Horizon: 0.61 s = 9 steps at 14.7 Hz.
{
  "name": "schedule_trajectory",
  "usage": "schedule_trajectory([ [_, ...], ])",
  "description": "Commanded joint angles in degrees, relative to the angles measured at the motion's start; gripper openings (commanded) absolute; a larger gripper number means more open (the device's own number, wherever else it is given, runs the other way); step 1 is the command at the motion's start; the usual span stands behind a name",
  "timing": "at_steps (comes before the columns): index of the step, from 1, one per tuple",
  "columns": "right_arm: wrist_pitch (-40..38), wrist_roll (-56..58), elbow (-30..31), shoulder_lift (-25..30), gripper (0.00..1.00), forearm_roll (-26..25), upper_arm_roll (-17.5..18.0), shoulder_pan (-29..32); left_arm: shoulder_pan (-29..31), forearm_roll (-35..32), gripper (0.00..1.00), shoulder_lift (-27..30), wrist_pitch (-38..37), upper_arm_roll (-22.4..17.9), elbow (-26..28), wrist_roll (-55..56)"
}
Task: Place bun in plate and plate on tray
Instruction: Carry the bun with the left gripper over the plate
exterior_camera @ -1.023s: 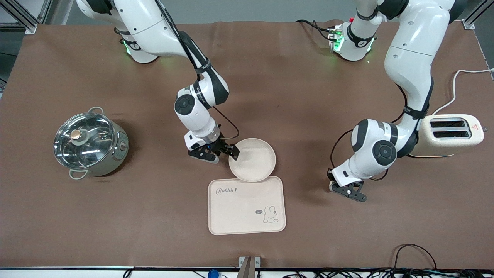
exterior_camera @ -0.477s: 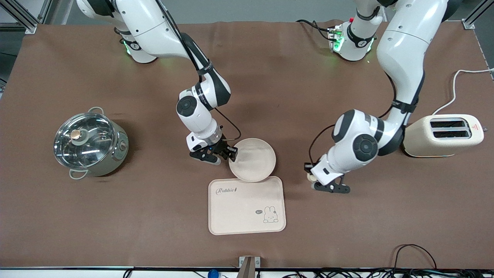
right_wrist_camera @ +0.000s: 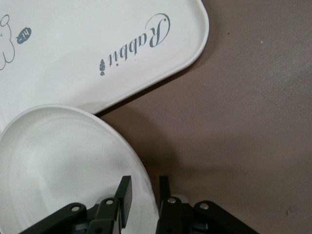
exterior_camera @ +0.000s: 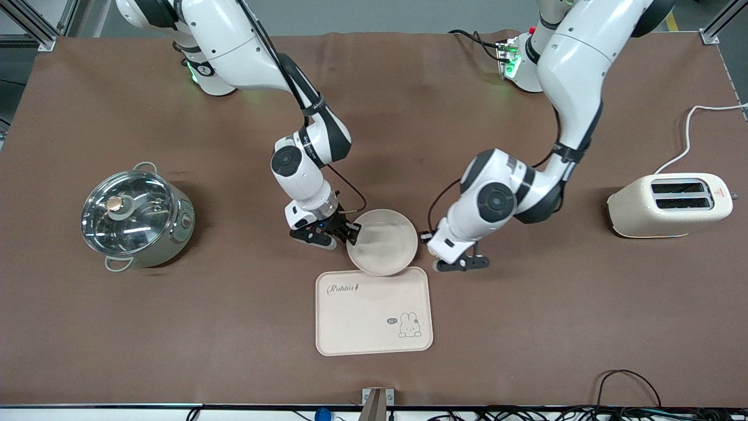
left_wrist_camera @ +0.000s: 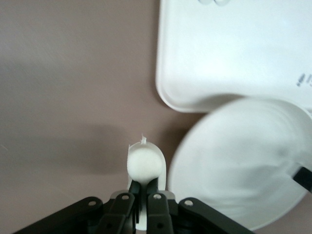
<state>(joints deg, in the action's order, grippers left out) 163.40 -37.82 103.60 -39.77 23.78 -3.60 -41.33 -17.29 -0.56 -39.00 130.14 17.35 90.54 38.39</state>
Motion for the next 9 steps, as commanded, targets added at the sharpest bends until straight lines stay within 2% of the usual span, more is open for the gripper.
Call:
schedule_trajectory([
  [1,0.78,-0.23,0.20,-0.04,0.16,1.27,-0.27,-0.60,-2.30,-0.23,0.01,-1.07,0.20,-0.39,-0.62,5.81],
  [3,0.78,-0.15,0.20,0.04,0.01,1.27,-0.27,-0.60,-3.18,-0.15,0.01,-2.12,1.08,-0.39,-1.50,7.57],
  [5,0.78,0.03,0.20,0.13,0.00,1.27,-0.27,-0.42,-3.97,0.03,0.05,-3.09,3.27,-0.39,-1.85,10.81],
  [6,0.87,-0.06,0.46,0.31,0.00,1.27,-0.27,-0.42,-4.24,0.03,0.15,-3.62,3.45,-0.39,-2.20,12.05],
  [7,1.04,-0.15,0.82,0.48,0.00,1.27,-0.27,-0.42,-4.59,-0.06,0.30,-4.32,3.54,-0.39,-2.99,12.32],
  [9,1.13,-0.23,1.52,0.83,0.00,1.36,-0.18,-0.51,-4.94,-0.06,0.29,-4.85,3.54,-0.39,-4.31,13.28],
])
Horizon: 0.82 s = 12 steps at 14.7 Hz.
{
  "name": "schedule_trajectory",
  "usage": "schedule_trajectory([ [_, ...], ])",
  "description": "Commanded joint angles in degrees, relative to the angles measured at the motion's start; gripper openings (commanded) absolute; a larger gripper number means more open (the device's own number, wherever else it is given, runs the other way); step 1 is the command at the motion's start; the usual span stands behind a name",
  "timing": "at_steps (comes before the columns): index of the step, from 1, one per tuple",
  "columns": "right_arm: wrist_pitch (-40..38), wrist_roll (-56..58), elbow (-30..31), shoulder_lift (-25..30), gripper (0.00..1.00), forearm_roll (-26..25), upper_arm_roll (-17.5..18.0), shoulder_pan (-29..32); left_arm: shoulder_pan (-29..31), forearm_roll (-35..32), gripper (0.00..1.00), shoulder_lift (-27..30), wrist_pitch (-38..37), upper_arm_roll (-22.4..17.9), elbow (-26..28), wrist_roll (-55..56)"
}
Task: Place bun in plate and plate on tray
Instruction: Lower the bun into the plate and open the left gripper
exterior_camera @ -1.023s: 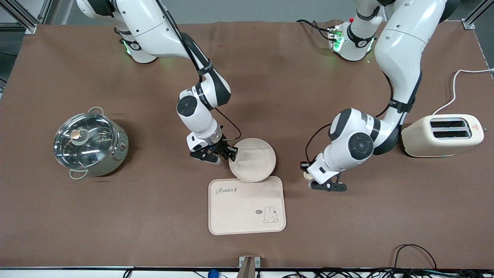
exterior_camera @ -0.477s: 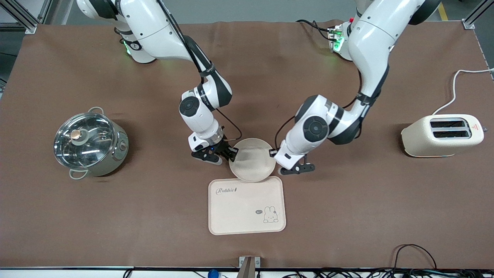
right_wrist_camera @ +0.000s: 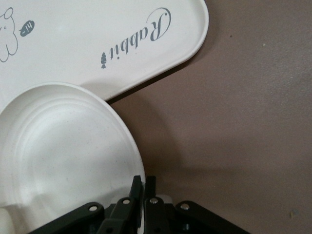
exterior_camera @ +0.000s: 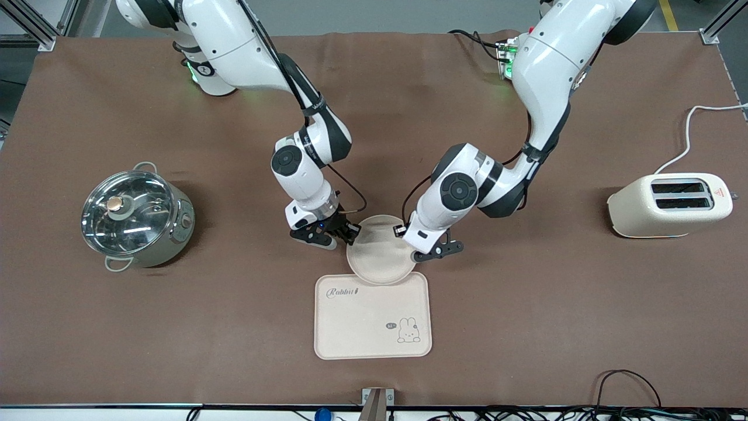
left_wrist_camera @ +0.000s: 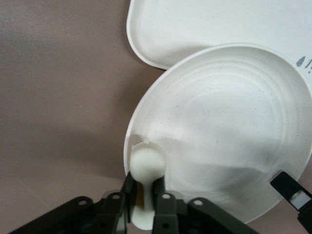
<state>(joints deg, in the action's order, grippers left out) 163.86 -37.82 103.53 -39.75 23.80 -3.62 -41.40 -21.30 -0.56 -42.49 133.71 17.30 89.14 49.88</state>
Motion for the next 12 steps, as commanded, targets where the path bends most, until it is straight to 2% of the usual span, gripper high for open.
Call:
schedule_trajectory([
  [1,0.68,-0.23,1.67,0.90,0.00,1.34,-0.16,-0.43,-1.63,0.03,0.30,-1.45,-0.03,-0.34,-3.09,3.37],
  [2,0.59,-0.23,1.67,0.90,0.00,1.34,-0.16,-0.43,-2.60,-0.14,0.39,-1.54,0.06,-0.60,-3.53,4.34],
  [3,0.59,-0.23,1.76,1.08,0.00,1.34,-0.16,-0.52,-3.04,-0.32,0.78,-1.71,-0.03,-0.78,-3.88,4.44],
  [4,0.50,-0.23,1.76,1.34,0.00,1.34,-0.16,-0.52,-2.96,-1.37,0.99,-1.71,0.06,-0.78,-3.97,4.09],
  [10,-2.57,0.56,2.20,4.42,0.00,1.34,-0.24,0.09,-1.29,-9.19,1.00,0.92,-3.35,-0.78,-4.32,3.74],
  [12,-3.19,0.56,2.20,5.03,0.00,1.34,-0.33,0.27,-1.72,-9.46,1.00,1.10,-4.42,-0.69,-5.20,4.26],
])
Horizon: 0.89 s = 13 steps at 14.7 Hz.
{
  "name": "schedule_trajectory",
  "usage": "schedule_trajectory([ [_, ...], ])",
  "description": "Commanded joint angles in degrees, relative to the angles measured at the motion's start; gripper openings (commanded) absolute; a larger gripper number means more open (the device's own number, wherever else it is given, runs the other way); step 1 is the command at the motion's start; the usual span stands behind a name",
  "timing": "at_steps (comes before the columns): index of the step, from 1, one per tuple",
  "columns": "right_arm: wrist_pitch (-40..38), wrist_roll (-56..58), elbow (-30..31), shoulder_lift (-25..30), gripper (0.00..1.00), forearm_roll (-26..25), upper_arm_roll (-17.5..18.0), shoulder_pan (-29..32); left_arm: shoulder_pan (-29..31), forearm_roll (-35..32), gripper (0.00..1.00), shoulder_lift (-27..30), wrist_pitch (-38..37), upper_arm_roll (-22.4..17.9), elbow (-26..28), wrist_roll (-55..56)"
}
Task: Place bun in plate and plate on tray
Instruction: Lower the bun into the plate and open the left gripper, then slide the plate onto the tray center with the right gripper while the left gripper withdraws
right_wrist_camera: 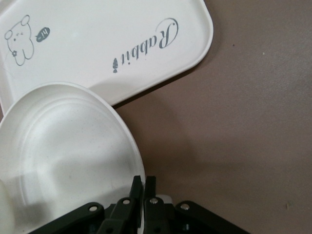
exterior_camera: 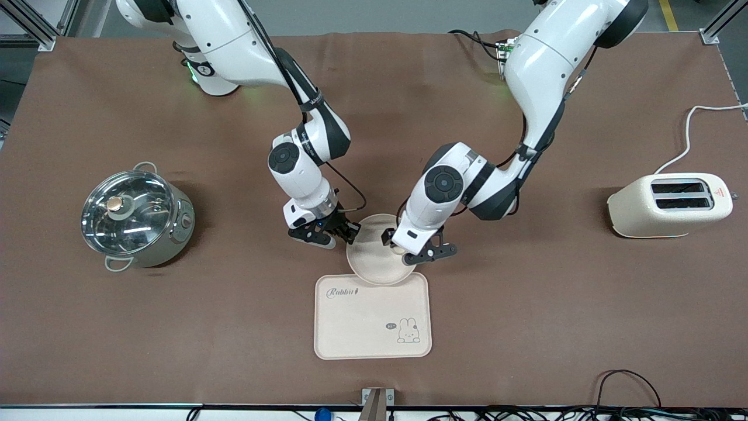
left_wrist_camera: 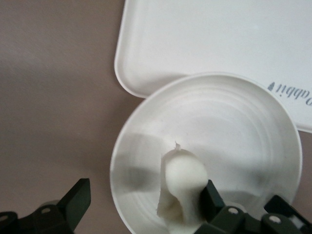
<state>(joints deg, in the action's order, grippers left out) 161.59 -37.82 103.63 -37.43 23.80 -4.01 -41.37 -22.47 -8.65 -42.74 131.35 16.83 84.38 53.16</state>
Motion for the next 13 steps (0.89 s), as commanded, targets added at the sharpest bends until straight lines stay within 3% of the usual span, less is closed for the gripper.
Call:
schedule_trajectory([
  [1,-1.10,0.55,2.10,2.72,0.00,1.25,0.06,0.24,-0.91,-1.28,1.00,1.34,-2.06,-0.21,-0.44,0.98],
  [6,-1.02,0.64,2.01,2.72,0.00,1.33,0.06,0.24,-0.91,-1.54,1.00,1.51,-2.41,-0.39,-0.44,0.72],
  [8,-0.76,0.55,0.44,2.45,0.00,1.16,-0.21,0.93,0.57,-5.82,1.00,5.18,-8.26,-0.22,-0.44,-0.85],
  [11,-2.24,0.82,-9.02,-1.83,0.00,0.72,-0.12,5.49,6.10,-6.73,1.00,13.01,-16.45,0.31,-0.09,-11.01],
  [13,-9.33,1.25,-19.56,-7.71,0.00,0.37,-0.21,8.05,9.27,-5.77,1.00,18.02,-22.25,0.93,0.17,-17.98],
])
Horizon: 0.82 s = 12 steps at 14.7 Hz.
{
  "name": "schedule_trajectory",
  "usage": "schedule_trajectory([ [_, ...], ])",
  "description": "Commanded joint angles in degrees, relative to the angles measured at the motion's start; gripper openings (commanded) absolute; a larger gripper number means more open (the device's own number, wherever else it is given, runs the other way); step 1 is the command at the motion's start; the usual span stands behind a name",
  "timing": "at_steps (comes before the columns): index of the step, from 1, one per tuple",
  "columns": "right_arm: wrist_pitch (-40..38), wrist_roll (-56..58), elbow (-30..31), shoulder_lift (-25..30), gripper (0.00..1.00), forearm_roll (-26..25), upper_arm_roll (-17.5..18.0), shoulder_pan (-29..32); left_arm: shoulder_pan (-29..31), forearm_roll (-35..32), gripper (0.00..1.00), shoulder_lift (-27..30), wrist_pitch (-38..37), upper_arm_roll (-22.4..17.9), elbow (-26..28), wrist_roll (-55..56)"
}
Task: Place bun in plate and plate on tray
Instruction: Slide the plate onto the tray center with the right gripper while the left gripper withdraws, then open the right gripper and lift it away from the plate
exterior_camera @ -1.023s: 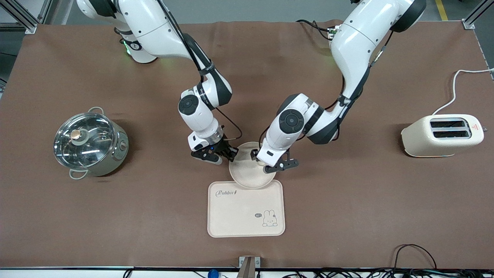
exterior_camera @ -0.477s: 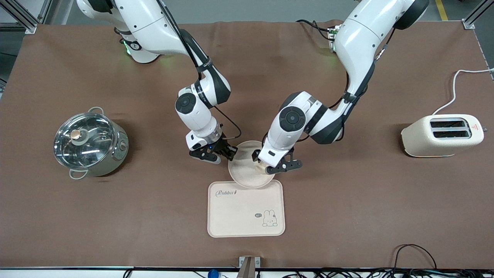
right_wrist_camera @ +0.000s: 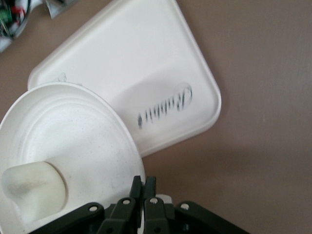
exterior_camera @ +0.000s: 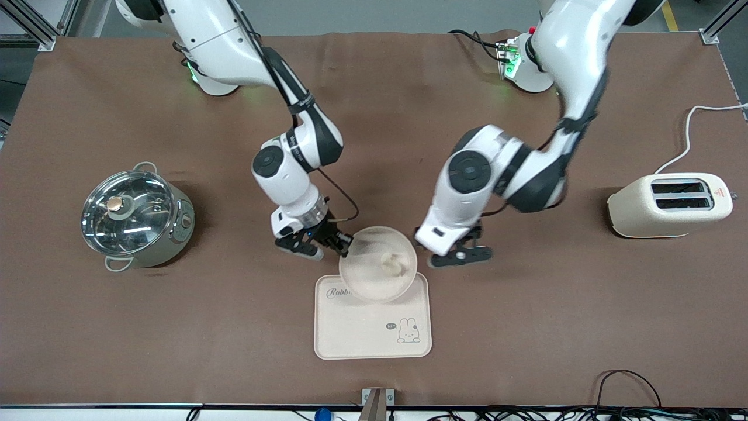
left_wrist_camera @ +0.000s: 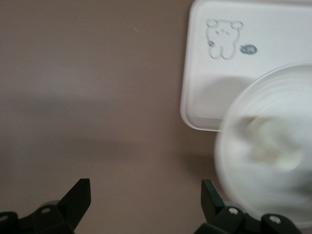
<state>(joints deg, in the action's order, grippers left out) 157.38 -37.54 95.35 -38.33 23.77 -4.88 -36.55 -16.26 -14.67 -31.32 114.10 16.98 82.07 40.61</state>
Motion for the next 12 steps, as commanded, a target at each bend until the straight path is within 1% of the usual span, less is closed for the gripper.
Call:
schedule_trajectory([
  [1,-8.19,0.97,-16.98,-9.90,0.00,0.13,0.66,4.72,4.04,1.65,1.00,8.97,-7.38,0.86,2.48,-6.84],
  [3,-13.30,0.97,-27.80,-16.22,0.00,-1.53,0.66,6.83,7.46,5.42,1.00,14.15,-10.73,0.86,2.48,-11.58],
  [4,-14.98,1.06,-32.81,-19.47,0.00,-1.71,0.66,7.19,9.65,8.66,1.00,17.05,-12.31,0.86,2.48,-14.30],
  [5,-15.51,0.97,-35.99,-21.86,0.00,-1.80,0.66,7.19,11.67,10.87,1.00,19.60,-14.15,0.86,2.48,-15.89],
  [6,-15.61,1.06,-36.89,-22.75,0.00,-1.80,0.57,7.19,13.00,11.85,1.00,22.24,-16.34,0.77,2.40,-17.22],
  [9,-15.70,3.69,-36.11,-23.11,0.00,-2.24,0.57,7.28,17.82,14.31,1.00,28.49,-22.15,0.51,2.22,-23.53],
  [12,-15.70,4.05,-35.85,-23.11,0.00,-2.50,0.57,8.16,20.39,14.32,1.00,29.73,-24.89,0.24,2.57,-27.51],
])
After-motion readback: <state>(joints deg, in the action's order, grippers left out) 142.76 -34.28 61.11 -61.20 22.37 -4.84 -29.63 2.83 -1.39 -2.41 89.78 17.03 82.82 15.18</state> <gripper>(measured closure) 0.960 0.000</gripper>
